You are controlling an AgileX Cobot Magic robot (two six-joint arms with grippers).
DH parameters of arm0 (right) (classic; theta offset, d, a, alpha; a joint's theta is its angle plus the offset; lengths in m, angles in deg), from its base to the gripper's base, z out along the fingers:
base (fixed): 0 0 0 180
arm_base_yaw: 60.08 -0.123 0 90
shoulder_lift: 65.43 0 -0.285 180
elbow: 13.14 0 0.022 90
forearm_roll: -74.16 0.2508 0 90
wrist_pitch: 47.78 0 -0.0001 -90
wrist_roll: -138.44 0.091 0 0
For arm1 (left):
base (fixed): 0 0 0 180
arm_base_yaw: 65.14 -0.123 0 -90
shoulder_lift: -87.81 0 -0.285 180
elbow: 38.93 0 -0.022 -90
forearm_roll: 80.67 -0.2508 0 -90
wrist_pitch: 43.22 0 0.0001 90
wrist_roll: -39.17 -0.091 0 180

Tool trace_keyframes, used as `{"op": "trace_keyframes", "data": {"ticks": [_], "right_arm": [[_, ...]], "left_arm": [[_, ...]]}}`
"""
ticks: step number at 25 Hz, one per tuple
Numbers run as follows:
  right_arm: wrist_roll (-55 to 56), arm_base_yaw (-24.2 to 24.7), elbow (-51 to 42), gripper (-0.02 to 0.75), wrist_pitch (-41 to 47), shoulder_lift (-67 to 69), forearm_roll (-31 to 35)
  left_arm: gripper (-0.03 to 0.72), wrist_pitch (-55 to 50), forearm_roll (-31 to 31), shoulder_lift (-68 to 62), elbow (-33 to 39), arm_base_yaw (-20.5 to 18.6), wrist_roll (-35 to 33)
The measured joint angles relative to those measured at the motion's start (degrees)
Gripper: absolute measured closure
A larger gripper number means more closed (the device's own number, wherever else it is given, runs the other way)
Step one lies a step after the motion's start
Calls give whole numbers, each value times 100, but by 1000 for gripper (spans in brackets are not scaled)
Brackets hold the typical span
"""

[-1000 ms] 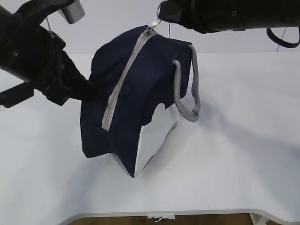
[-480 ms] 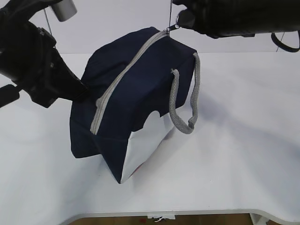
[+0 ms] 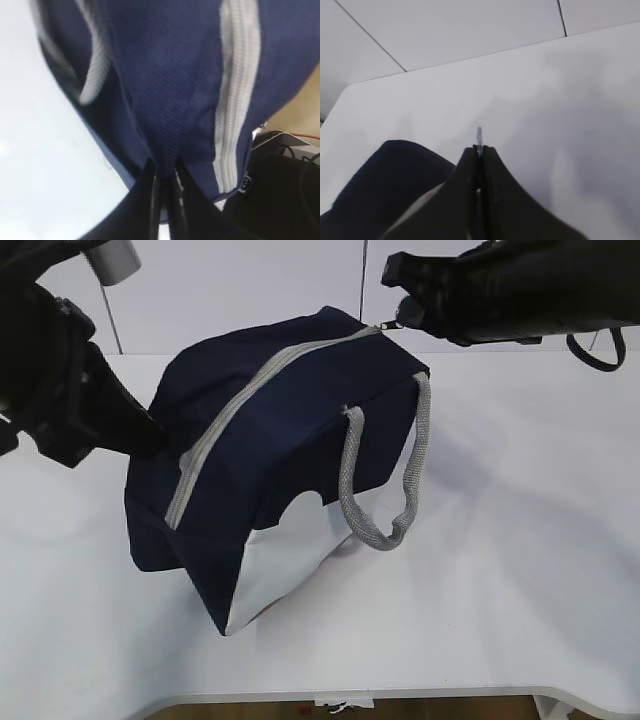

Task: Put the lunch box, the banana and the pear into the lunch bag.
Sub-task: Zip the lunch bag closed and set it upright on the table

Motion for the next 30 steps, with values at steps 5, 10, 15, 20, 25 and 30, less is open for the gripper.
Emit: {"op": "trace_keyframes", "data": {"ticks": [5,10,15,20,25,30], "right_arm": [[0,86,0,747,-49,313,0],[-10,99,0,747,-97,442,31],[-10,109,129,747,-74,449,88],[-10,109,352,747,106,464,194],[-10,113,461,747,351,574,266],[-10,113,591,747,556,597,422]], "left_arm": [[694,-50,-35,10,0,-220,0],[694,-146,-49,10,0,-355,0],[694,-181,23,10,0,-355,0],[694,-292,207,10,0,-355,0],[621,-496,405,10,0,-355,204],[400,-630,406,32,-124,-355,605]]}}
